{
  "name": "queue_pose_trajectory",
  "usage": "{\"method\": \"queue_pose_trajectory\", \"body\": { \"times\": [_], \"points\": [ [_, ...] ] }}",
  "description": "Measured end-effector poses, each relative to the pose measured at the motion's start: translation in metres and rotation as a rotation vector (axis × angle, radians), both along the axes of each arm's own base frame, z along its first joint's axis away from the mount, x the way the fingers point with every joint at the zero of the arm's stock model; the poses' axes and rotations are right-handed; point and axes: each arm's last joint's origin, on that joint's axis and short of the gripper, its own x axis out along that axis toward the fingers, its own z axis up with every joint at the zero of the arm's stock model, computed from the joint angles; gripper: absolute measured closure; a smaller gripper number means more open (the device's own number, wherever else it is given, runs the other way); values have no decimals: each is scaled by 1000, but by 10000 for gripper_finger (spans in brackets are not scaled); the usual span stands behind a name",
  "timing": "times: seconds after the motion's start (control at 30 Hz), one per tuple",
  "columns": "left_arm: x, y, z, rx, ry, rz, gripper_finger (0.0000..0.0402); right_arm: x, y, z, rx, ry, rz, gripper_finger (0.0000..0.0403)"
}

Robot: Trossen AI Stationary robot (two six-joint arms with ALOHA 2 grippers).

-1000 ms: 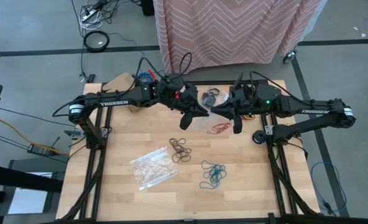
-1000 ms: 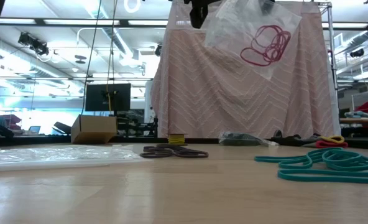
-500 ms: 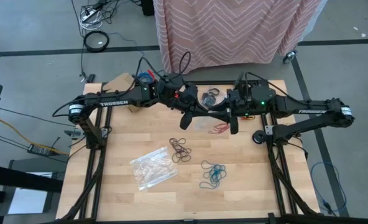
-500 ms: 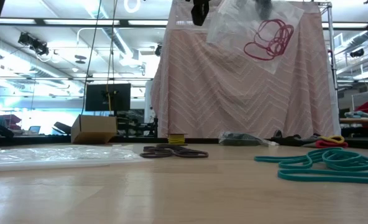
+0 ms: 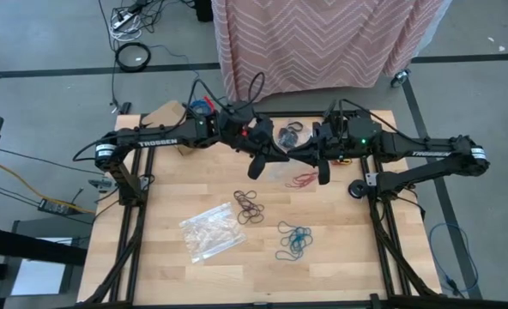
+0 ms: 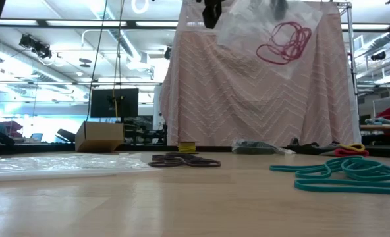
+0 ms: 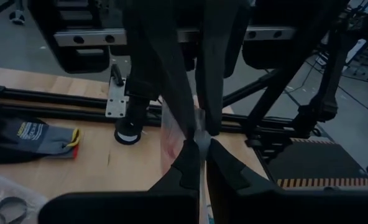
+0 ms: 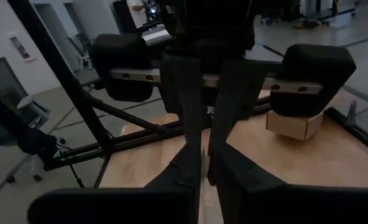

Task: Sort rubber bands
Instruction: Close the transparent zip bag

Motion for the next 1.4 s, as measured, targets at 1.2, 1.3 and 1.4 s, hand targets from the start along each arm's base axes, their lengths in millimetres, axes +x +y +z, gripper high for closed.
{"method": "queue_pose_trajectory", "body": {
  "times": [1.2, 1.3, 1.4],
  "points": [
    [0, 0, -1, 2, 17, 13, 385, -3, 1, 1, -1, 2, -6, 403],
    [-1, 0, -1, 2, 17, 13, 385, -3, 1, 2, -2, -9, -8, 403],
    [-2, 0, -3, -3, 42, 13, 385, -6, 1, 6, -4, -40, -9, 402]
  ]
}}
